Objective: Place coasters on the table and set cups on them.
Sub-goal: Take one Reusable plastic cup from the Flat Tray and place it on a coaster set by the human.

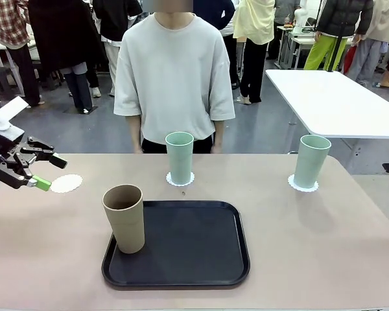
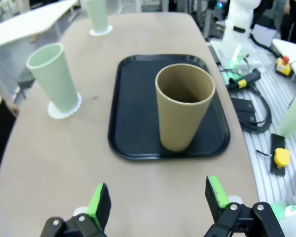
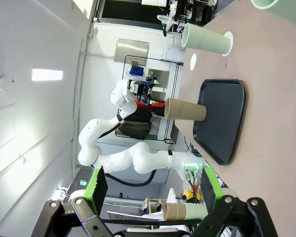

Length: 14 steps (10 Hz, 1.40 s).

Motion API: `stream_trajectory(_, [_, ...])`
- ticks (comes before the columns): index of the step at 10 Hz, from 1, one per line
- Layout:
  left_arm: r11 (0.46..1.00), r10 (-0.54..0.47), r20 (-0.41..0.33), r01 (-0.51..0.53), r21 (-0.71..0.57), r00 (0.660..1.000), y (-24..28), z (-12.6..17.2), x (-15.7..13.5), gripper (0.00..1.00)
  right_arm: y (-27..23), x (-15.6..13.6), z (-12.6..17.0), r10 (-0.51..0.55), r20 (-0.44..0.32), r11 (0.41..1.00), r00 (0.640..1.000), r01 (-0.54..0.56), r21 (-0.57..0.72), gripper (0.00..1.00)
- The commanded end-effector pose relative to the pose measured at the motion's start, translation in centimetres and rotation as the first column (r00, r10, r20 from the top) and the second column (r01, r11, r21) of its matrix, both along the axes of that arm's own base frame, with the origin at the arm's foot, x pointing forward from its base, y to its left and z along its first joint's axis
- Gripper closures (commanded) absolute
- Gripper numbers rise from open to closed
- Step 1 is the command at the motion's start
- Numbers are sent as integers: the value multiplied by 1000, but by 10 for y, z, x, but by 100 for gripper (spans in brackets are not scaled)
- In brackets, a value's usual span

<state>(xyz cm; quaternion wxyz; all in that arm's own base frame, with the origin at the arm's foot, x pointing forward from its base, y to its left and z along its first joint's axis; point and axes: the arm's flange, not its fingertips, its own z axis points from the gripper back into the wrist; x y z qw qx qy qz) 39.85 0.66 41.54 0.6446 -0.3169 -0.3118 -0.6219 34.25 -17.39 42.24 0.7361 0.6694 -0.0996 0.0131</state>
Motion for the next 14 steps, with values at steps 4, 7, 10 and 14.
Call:
stream_trajectory(4, [999, -24, 64, 26, -31, 998, -7, 0, -13, 0, 0, 0, 0, 3, 9, 1000, 1000, -3, 10, 0])
stream_trajectory(7, [985, -97, 124, 114, -133, 987, -4, -32, -41, 0, 0, 0, 0, 3, 9, 1000, 1000, -3, 10, 0])
stream_trajectory(10, [975, -38, 108, 60, -214, 993, 0, -69, -39, 0, 0, 0, 0, 3, 9, 1000, 1000, -3, 10, 0])
stream_trajectory(14, [974, -45, 75, 60, -219, 996, -19, -110, -23, 0, 0, 0, 0, 3, 9, 1000, 1000, -3, 10, 0])
